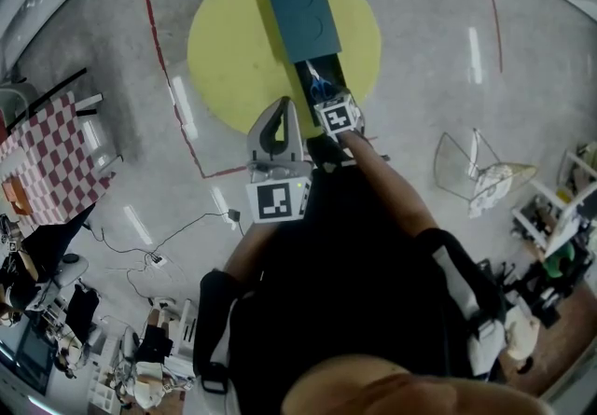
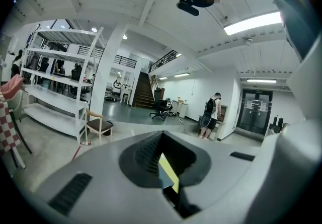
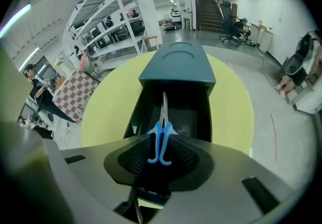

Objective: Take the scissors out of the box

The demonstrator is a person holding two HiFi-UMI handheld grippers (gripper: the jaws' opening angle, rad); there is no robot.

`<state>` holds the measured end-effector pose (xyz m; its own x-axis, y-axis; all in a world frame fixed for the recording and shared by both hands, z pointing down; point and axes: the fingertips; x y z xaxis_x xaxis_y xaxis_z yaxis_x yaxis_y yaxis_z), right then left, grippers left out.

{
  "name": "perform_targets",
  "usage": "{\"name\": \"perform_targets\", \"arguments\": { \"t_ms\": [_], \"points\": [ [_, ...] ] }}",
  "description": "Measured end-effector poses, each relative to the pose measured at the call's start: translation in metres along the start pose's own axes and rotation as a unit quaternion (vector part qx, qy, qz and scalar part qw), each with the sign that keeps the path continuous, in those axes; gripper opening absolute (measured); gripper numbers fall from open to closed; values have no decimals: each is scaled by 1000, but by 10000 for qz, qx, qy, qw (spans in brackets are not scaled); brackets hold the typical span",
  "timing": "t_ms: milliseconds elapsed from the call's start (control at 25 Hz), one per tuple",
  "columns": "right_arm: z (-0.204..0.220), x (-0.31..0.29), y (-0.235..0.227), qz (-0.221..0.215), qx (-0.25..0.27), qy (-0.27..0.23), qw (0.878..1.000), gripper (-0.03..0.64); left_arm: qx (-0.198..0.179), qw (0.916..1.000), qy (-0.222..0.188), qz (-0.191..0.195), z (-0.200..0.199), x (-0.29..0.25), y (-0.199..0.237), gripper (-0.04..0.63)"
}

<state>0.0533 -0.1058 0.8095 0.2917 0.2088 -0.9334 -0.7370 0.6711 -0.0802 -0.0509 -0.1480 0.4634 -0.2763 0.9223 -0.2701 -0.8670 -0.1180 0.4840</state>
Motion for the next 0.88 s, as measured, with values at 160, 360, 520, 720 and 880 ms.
{"name": "perform_targets", "arguments": {
  "t_ms": [160, 360, 520, 720, 880],
  "points": [
    [7, -10, -5, 20, -50, 175, 9998, 104, 69, 10000, 29, -21, 3, -3, 1, -5],
    [12, -22, -6, -22, -121, 355, 9993, 109, 168, 9997, 124, -103, 4, -8, 11, -5],
    [13, -29, -4, -107, -111, 422, 9990, 112, 182, 9996, 100, -169, 5, -13, 15, -5],
    [19, -30, -7, 66, -40, 657, 9978, 112, 175, 9996, 89, -201, 2, -13, 16, -5],
    [18, -29, -12, 126, -115, 651, 9977, 99, 187, 9996, 76, -211, 0, -13, 20, -5]
  ]
}}
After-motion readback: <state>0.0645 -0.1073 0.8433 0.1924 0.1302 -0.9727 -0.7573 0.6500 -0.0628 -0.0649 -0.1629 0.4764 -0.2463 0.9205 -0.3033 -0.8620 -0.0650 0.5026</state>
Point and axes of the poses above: the fingertips, and each gripper's own axes: x backward along the fingers, y to its left, z out of its underside, and after that the axes turned 15 degrees about x, right-handed
